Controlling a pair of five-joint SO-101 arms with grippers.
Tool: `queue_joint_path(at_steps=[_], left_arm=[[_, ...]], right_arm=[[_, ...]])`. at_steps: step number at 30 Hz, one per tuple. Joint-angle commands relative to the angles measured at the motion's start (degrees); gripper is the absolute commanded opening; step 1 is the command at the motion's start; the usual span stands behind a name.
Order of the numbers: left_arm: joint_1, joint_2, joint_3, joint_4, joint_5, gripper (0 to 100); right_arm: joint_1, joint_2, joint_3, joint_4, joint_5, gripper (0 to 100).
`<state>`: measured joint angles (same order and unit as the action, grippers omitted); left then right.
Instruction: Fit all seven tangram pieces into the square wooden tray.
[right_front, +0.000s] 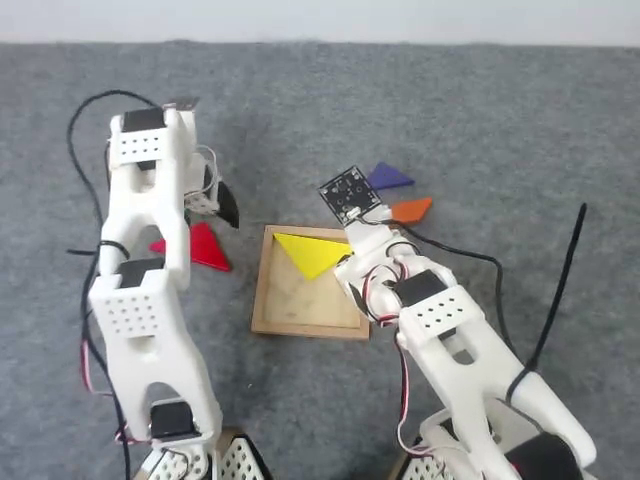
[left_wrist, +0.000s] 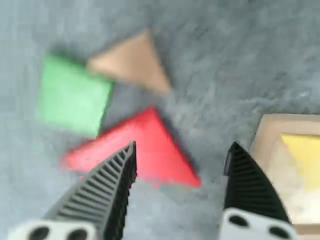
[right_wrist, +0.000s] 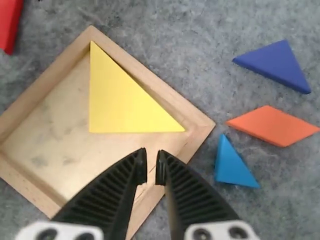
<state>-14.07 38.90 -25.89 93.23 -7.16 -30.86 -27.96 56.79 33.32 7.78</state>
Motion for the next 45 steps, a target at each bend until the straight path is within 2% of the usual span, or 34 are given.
queue_joint_path(at_steps=[1,10,13,18,25,35,45], left_arm=[[0.7,-0.5,-2.9,-2.9,-18.7,27],[0.6,0.1,-2.8,-3.4,-16.4,27],[1.3,0.1,-2.6,-2.9,-23.9,27],[1.1,0.1,0.3,-1.4,-45.5,26],[0.8,0.1,2.9,-1.8,-55.1,25],[-0.7,1.9,3.0,-0.2,-57.6,25],[-10.6,2.2,3.2,6.5,-57.2,25]], right_arm=[[0.0,-3.2,-0.4,-0.9,0.8,4.0],[0.0,-3.2,-0.4,-1.0,0.9,4.0],[0.0,-3.2,-0.4,-1.0,0.9,4.0],[0.0,-3.2,-0.4,-1.0,0.9,4.0],[0.0,-3.2,-0.4,-1.2,0.9,4.0],[0.0,-3.2,-0.4,-1.3,2.6,4.0],[0.0,-3.2,-0.4,-1.4,2.8,4.0]])
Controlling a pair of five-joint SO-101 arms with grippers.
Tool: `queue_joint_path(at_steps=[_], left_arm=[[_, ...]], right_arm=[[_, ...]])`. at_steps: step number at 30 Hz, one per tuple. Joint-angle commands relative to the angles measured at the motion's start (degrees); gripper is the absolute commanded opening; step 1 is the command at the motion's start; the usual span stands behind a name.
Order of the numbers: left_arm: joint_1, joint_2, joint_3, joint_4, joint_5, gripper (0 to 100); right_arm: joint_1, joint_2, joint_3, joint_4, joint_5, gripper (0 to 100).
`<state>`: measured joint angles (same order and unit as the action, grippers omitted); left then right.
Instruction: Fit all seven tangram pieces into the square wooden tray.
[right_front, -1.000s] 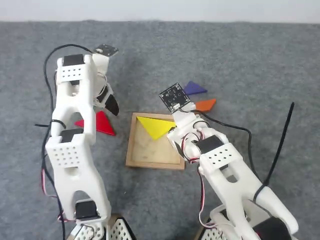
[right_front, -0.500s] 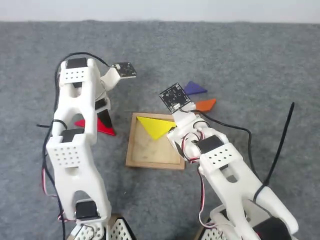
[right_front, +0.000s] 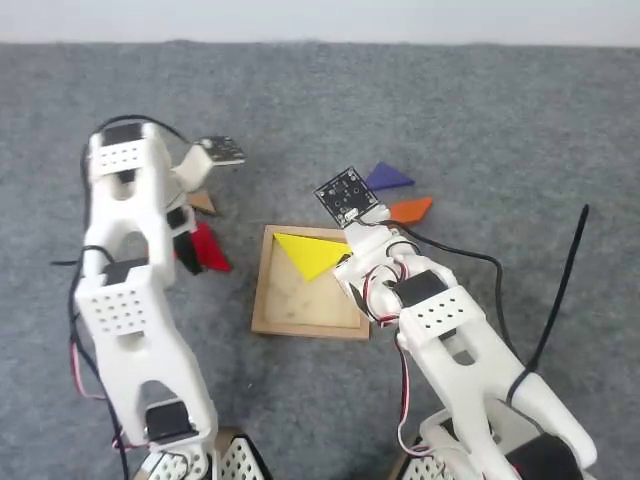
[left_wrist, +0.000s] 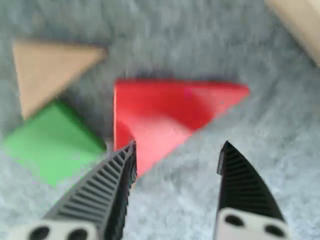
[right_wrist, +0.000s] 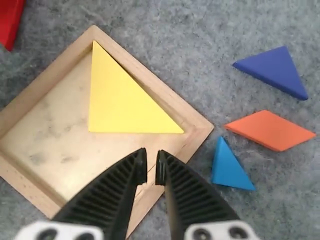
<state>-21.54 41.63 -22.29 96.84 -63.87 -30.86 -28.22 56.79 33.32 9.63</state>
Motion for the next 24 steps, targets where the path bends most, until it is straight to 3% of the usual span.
queue_joint_path(at_steps=[1,6,10,19,24], left_arm=[[-4.1,-0.5,-0.3,3.3,-0.5,25],[-5.7,-2.0,6.5,2.8,-0.1,25],[-4.3,-7.6,16.0,-1.9,0.2,25],[-4.0,-30.1,32.5,-24.7,7.0,25],[-0.3,-29.4,35.3,-35.6,15.3,25]], right_arm=[[0.0,-2.9,-0.4,-1.4,1.0,4.0],[0.0,-2.9,-0.5,-1.4,1.0,4.0],[0.0,-2.9,-0.5,-1.4,1.0,4.0],[0.0,-2.9,-0.5,-1.4,1.0,4.0],[0.0,-2.9,-0.5,-1.4,1.0,4.0]])
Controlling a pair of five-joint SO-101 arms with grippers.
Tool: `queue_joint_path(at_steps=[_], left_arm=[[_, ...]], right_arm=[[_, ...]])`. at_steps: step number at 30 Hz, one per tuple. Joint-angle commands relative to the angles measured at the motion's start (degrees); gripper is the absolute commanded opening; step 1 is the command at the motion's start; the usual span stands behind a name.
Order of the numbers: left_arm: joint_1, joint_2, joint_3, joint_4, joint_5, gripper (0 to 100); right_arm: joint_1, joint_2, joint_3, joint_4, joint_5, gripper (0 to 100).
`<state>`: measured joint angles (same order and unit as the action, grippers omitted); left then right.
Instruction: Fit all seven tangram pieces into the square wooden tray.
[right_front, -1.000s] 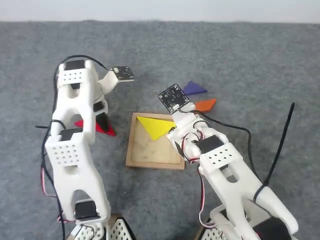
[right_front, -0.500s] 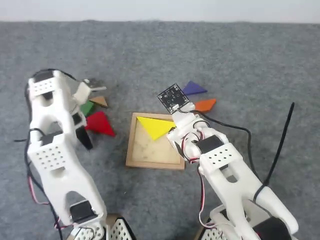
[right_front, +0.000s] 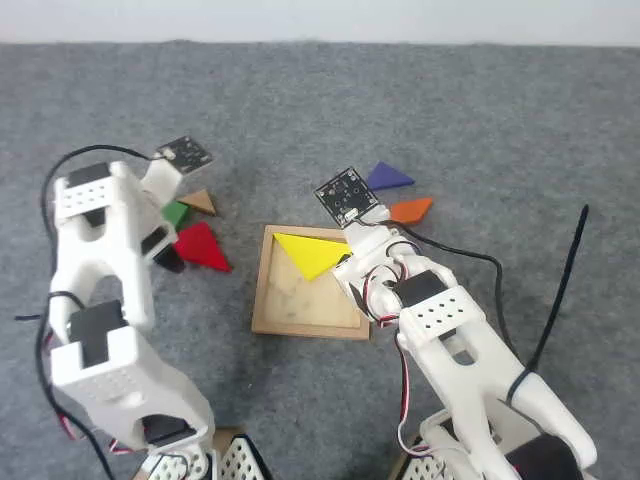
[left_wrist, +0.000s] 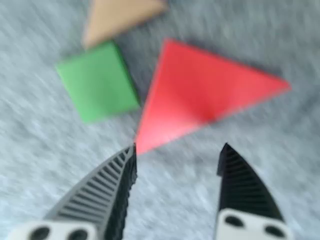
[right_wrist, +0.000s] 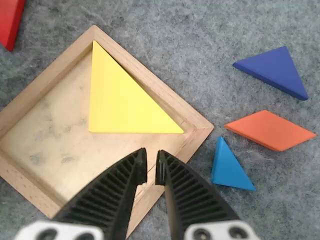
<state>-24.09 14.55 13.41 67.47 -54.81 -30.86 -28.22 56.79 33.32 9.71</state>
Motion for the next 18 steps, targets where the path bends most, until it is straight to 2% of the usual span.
queue_joint_path(at_steps=[1,4,6,8,18], left_arm=[[3.1,-0.7,-0.7,-8.2,9.7,25],[4.4,4.6,-4.1,-10.7,20.3,25],[4.1,7.0,-8.1,-9.5,28.9,25],[3.1,9.1,-11.6,-8.1,33.8,25],[1.7,14.9,-19.6,2.1,36.1,25]], right_arm=[[0.0,-2.9,-0.5,-1.4,0.9,4.0],[0.0,-2.9,-0.5,-1.4,0.9,4.0],[0.0,-2.9,-0.5,-1.5,0.9,4.0],[0.0,-2.9,-0.5,-1.5,0.9,4.0],[0.0,-2.9,-0.5,-1.5,0.9,4.0]])
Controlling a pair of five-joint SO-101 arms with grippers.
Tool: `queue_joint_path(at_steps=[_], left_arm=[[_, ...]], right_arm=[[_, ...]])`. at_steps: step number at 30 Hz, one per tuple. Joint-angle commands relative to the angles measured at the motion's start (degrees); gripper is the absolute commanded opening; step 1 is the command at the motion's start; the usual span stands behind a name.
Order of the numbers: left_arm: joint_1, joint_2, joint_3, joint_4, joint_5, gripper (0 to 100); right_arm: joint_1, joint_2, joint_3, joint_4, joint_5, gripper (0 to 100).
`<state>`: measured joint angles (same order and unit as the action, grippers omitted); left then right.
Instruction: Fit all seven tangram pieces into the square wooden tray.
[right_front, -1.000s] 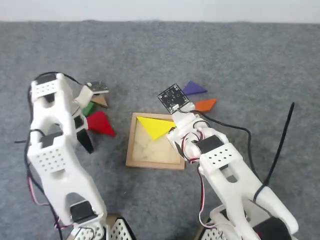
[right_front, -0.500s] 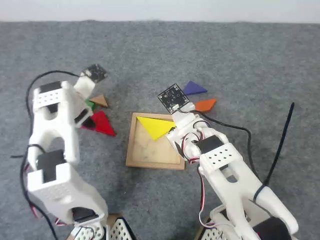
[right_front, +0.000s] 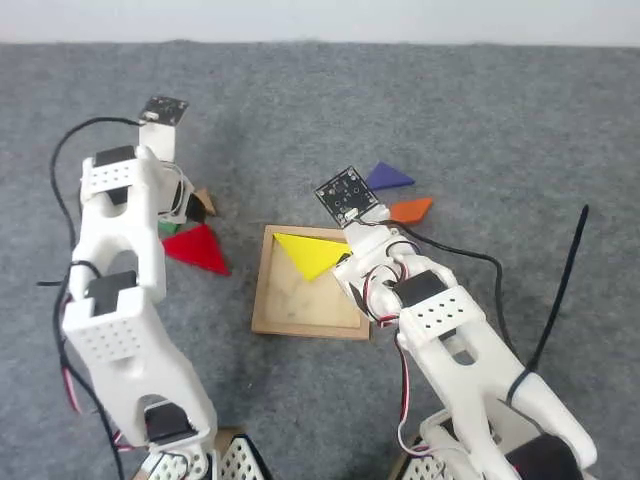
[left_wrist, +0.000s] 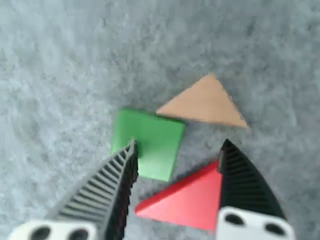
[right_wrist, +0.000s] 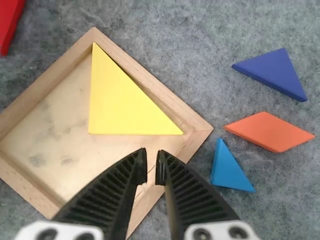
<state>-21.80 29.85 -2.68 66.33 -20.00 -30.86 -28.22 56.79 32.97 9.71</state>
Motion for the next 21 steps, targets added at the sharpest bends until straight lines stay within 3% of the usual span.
queue_joint_path(at_steps=[1,12,21], left_arm=[[-0.7,0.0,-3.8,4.3,1.3,25],[-0.4,2.3,-2.6,16.0,0.7,22],[-0.4,-6.9,14.4,13.8,-3.6,22]], right_arm=[[0.0,-2.9,-0.5,-1.1,0.9,4.0],[0.0,-2.9,-0.5,-1.1,0.9,4.0],[0.0,-2.9,-0.5,-1.1,0.9,4.0]])
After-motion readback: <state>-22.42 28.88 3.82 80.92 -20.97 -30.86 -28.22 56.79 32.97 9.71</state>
